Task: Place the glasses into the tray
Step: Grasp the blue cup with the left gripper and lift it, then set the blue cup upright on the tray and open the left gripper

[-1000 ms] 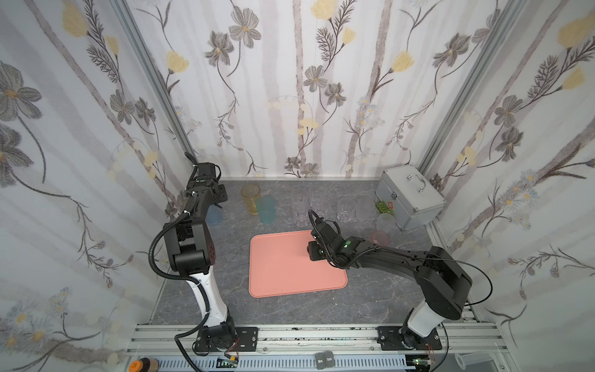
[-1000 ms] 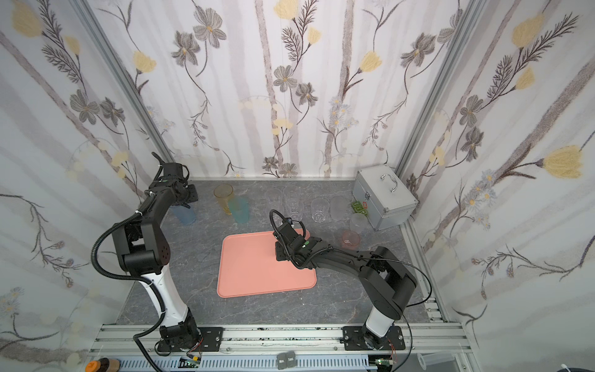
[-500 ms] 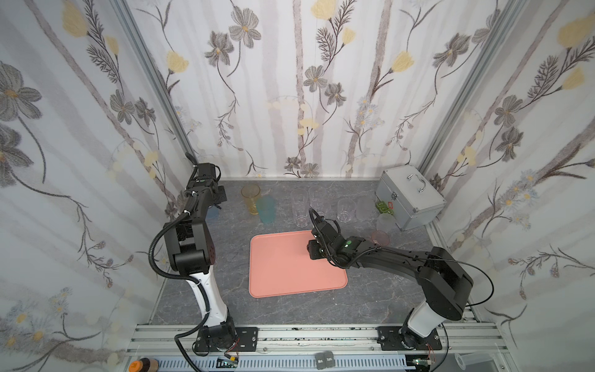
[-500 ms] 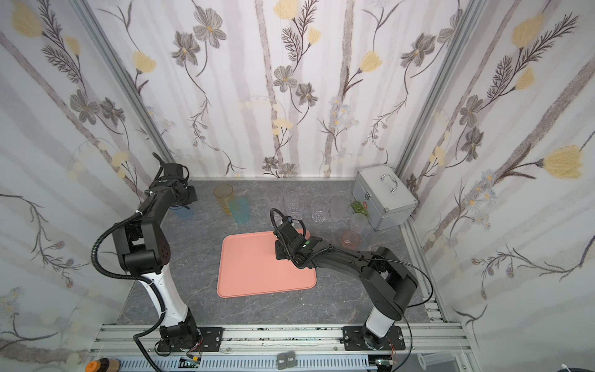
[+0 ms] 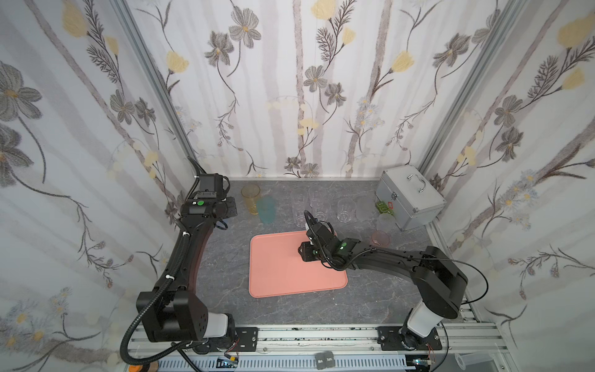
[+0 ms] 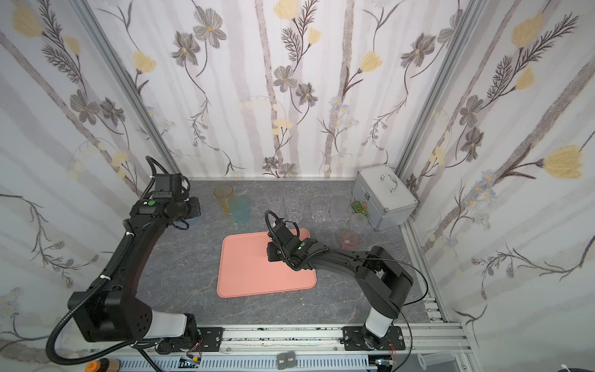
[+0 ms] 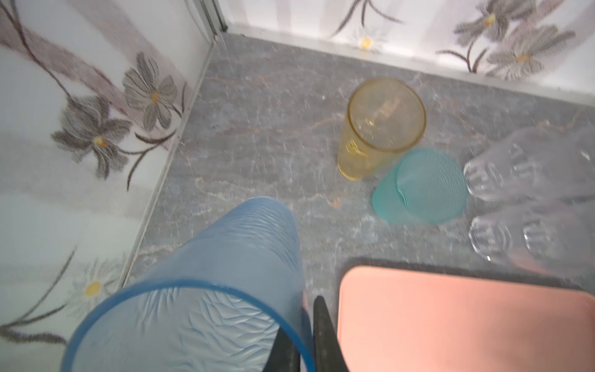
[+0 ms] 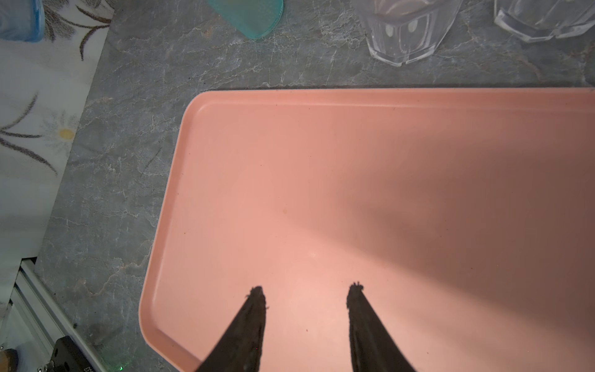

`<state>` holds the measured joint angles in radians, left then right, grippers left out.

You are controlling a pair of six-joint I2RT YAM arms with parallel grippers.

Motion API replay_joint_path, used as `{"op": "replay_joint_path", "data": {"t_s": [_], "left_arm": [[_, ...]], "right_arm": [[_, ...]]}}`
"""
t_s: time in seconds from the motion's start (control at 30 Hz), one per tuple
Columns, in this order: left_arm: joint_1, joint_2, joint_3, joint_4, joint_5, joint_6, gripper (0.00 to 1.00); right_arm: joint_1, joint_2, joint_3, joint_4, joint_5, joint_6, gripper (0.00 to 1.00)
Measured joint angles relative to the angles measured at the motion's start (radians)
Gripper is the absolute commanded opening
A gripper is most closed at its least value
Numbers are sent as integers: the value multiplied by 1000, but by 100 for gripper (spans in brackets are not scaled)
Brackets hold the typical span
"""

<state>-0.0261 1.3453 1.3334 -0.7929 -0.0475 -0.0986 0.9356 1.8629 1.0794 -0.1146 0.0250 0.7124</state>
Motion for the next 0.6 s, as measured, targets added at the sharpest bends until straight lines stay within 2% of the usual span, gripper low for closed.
{"op": "replay_joint_path", "data": {"t_s": [0.23,0.43,0.6], "left_arm": [[-97,-92,-65,-90,53,-14,0],[-230,20,-71,-100,109,-17,0],[-269,113,-58,-97,115,-5,0]], "right_arm": [[5,42,26,14,-29,17,43],[6,51,28,34,-52,24,43],[7,42,-26,44,-53,39,43]]}}
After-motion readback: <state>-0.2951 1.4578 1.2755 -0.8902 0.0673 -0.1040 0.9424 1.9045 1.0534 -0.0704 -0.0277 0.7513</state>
